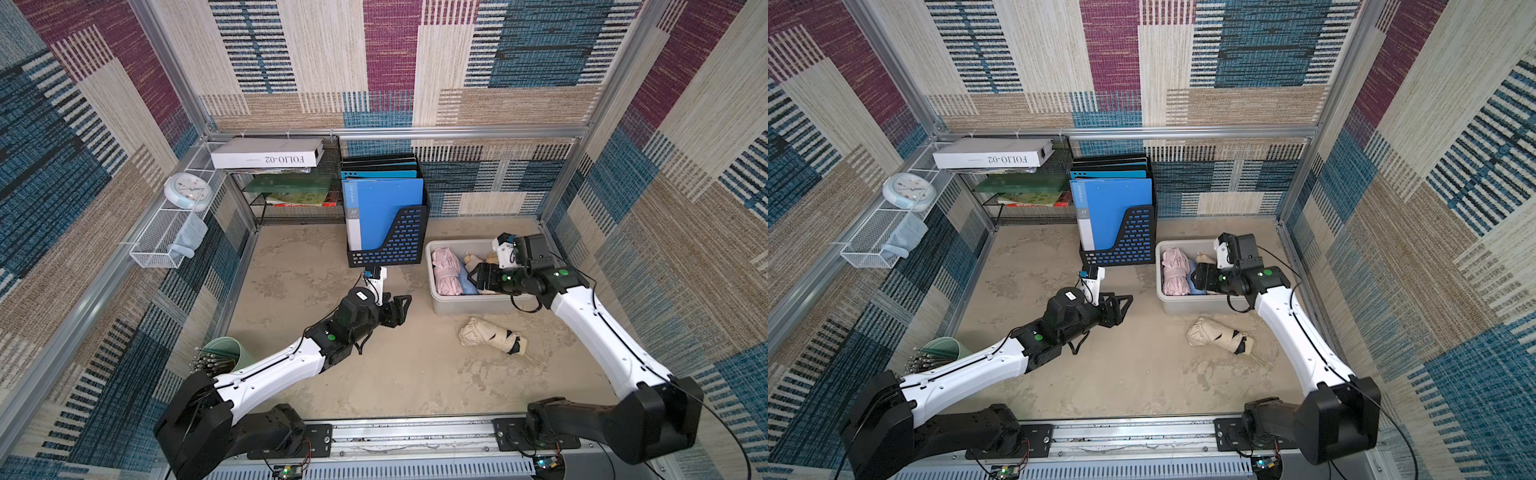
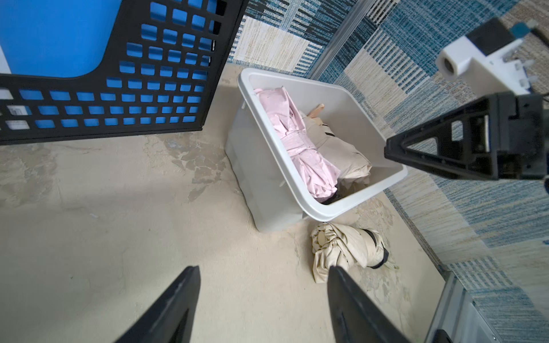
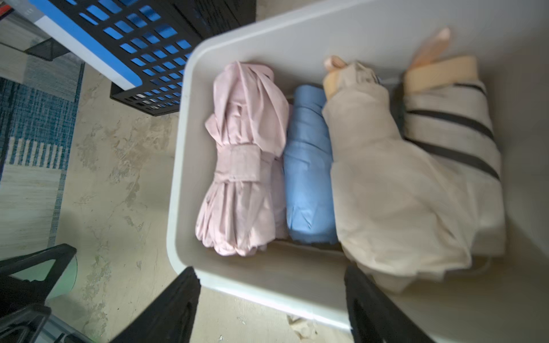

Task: Put the umbrella into the storage box
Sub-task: Pick up the umbrella from the center of the board.

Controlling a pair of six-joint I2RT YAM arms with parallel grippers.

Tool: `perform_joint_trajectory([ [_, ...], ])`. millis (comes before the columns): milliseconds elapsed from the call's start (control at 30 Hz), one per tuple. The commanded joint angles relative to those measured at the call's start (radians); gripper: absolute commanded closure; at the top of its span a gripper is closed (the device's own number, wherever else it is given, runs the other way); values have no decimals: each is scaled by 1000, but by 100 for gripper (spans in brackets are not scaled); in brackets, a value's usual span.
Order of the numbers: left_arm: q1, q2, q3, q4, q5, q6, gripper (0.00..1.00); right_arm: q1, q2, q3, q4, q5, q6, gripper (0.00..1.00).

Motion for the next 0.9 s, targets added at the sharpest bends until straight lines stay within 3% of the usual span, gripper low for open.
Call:
perform_joint_trajectory([
  [0,-43,-3,30,32,79,172,29,-1,-118,-91,-7,128,177,20],
  [200,-203,62,138,-68,95,464,29,-14,-240,-194,-86,185,300,25],
  [433,-373,240,319,-208,53,766,29,-20,-371,-254,-93,246,400,25],
  [667,-487,475,517,-309,-38,1052,31,-20,-487,-153,-98,332,311,25],
  [867,-517,648,674,-323,-105,1163,31,-20,-553,-32,-141,425,281,25],
])
